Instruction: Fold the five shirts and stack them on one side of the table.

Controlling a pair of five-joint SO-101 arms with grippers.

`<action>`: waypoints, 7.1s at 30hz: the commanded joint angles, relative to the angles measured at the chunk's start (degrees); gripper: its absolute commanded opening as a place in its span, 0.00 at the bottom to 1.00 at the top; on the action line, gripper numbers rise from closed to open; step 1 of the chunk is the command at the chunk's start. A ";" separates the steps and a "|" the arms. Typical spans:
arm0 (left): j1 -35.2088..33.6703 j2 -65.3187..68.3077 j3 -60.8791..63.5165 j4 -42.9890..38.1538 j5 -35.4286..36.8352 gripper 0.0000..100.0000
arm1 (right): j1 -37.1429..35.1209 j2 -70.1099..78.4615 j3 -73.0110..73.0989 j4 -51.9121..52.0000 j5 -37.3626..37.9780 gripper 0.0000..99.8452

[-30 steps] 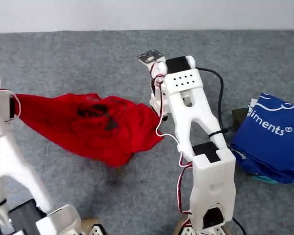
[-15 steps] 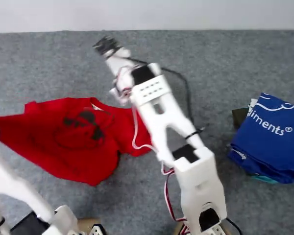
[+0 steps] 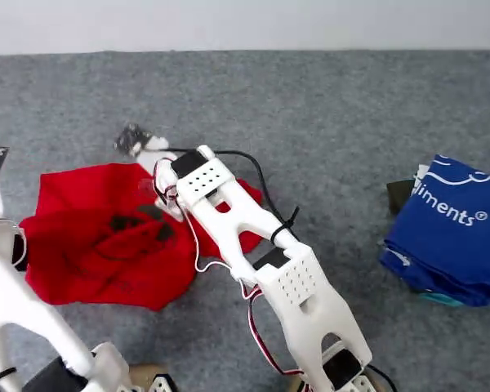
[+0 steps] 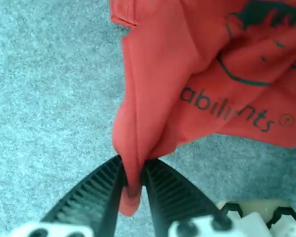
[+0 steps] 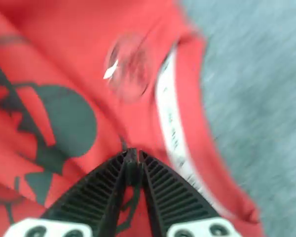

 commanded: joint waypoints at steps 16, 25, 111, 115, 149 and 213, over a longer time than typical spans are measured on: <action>6.24 -2.20 5.58 -4.66 -4.92 0.02 | 12.79 -10.51 7.82 29.67 -0.88 0.01; 10.55 -1.93 8.66 -4.84 -6.51 0.02 | 18.59 -25.27 32.79 29.32 -0.79 0.01; 10.55 -1.93 8.75 -7.56 -6.33 0.02 | 8.13 26.07 -53.89 4.97 5.27 0.11; 10.55 -1.93 8.75 -7.47 -6.33 0.02 | 7.60 26.33 -49.23 3.03 0.79 0.17; 10.73 -2.29 8.75 -5.80 -6.24 0.02 | 15.69 -1.54 -3.52 29.41 2.73 0.01; 12.04 -2.29 0.31 -4.31 -1.14 0.02 | 20.00 2.59 -42.37 29.32 -0.70 0.01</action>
